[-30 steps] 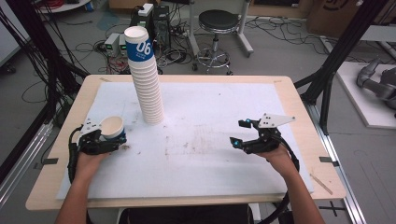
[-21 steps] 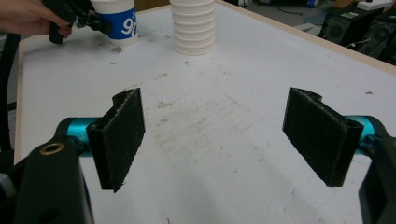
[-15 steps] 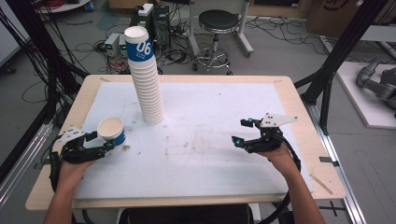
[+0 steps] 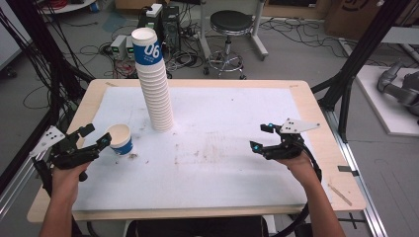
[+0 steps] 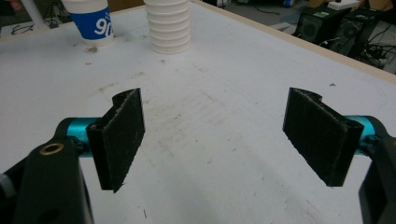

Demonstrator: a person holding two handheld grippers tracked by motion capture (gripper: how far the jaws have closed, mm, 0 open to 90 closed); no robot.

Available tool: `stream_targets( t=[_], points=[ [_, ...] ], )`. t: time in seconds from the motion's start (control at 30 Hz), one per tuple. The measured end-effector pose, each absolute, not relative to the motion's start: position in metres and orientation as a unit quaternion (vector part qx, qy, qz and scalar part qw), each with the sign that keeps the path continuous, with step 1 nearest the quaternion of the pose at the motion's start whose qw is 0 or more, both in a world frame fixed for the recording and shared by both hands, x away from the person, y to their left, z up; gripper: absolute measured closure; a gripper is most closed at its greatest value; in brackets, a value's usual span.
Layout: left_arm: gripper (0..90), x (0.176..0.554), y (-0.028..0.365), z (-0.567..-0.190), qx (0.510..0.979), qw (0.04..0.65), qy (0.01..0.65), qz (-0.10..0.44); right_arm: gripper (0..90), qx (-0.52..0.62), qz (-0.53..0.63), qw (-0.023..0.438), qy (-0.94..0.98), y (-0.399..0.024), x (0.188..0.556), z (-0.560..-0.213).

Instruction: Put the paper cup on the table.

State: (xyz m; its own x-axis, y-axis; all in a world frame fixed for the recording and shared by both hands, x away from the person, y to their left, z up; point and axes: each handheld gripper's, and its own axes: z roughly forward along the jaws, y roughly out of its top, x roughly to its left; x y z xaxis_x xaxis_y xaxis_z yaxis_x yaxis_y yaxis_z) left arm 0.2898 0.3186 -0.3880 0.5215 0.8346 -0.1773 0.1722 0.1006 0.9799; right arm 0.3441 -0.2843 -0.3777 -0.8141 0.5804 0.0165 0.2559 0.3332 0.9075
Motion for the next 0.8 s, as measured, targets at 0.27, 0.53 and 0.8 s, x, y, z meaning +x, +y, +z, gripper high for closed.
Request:
stream_targets(
  t=[0.27, 0.53, 0.8],
  points=[
    [18.7, 0.305, 0.289, -0.38, 0.633, 0.629, 0.377, 0.249, 21.1, 0.286, 0.503, 0.19, 0.793, -0.291, 0.343, -0.377],
    [18.7, 0.316, 0.265, -0.378, 0.651, 0.627, 0.358, 0.234, 21.1, 0.295, 0.501, 0.203, 0.788, -0.296, 0.341, -0.376],
    [18.7, 0.314, 0.258, -0.379, 0.658, 0.627, 0.346, 0.234, 21.1, 0.3, 0.499, 0.207, 0.786, -0.298, 0.337, -0.376]
  ],
)
